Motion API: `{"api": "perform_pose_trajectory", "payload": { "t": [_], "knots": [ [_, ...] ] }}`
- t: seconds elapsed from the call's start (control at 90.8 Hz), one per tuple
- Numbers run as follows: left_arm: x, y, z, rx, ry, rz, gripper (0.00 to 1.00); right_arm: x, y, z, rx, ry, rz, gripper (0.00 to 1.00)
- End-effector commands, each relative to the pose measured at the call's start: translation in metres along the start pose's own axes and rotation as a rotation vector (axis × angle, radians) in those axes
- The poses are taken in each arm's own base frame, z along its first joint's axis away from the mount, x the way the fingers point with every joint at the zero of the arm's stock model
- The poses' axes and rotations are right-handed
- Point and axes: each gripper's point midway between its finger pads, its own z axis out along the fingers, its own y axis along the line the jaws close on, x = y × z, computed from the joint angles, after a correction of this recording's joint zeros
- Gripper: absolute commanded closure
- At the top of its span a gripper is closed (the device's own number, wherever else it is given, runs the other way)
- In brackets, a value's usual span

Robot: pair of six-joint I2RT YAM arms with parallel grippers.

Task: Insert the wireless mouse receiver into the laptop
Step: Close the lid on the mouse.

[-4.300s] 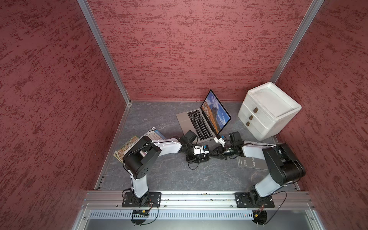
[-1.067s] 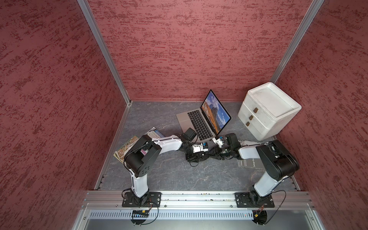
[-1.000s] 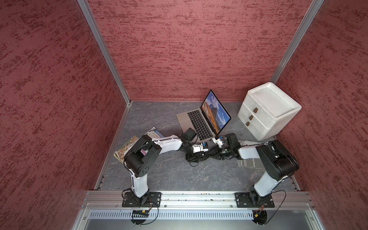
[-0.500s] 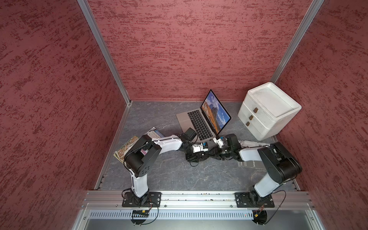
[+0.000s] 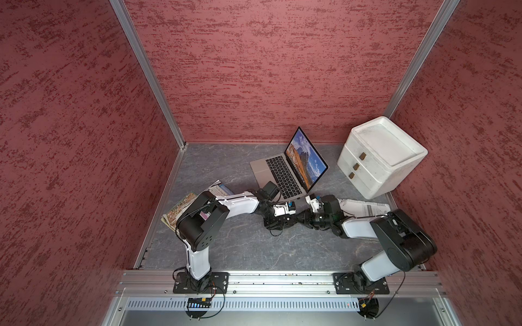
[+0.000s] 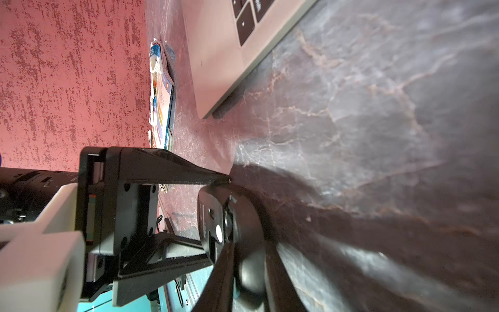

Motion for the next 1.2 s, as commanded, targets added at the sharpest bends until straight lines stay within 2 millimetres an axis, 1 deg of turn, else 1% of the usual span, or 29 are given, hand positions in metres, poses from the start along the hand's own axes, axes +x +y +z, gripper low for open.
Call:
{"api": "perform_pose_trajectory", "payload": {
  "t": [0.0,0.342,0.54,0.595,0.694,0.826,0.992,1.113,1.19],
  "knots": [
    [-0.005,-0.008,0.015,0.050,-0.013,-0.017,0.72,0.014,-0.039,-0.001,0.163,-0.035,0.033,0.79],
    [-0.004,-0.009,0.015,0.060,-0.013,-0.032,0.72,0.008,-0.038,-0.010,0.181,-0.104,-0.001,0.80],
    [-0.009,-0.010,0.012,0.086,-0.037,-0.069,0.72,0.010,-0.045,-0.013,0.206,-0.124,-0.015,0.80],
    [-0.008,-0.010,0.012,0.087,-0.035,-0.074,0.72,0.009,-0.045,-0.015,0.210,-0.135,-0.024,0.80],
    [-0.008,-0.010,0.012,0.090,-0.039,-0.084,0.72,0.009,-0.051,-0.017,0.237,-0.145,-0.031,0.80],
    [-0.009,-0.010,0.013,0.092,-0.050,-0.096,0.73,0.013,-0.050,-0.015,0.239,-0.118,-0.046,0.80],
    [-0.009,-0.009,0.014,0.088,-0.052,-0.103,0.74,0.027,-0.053,-0.011,0.240,-0.076,-0.036,0.80],
    [-0.010,-0.009,0.015,0.090,-0.053,-0.108,0.74,0.030,-0.048,-0.009,0.249,-0.064,-0.058,0.80],
    [-0.010,-0.009,0.015,0.089,-0.051,-0.109,0.74,0.033,-0.052,-0.009,0.271,-0.059,-0.050,0.80]
  ]
}}
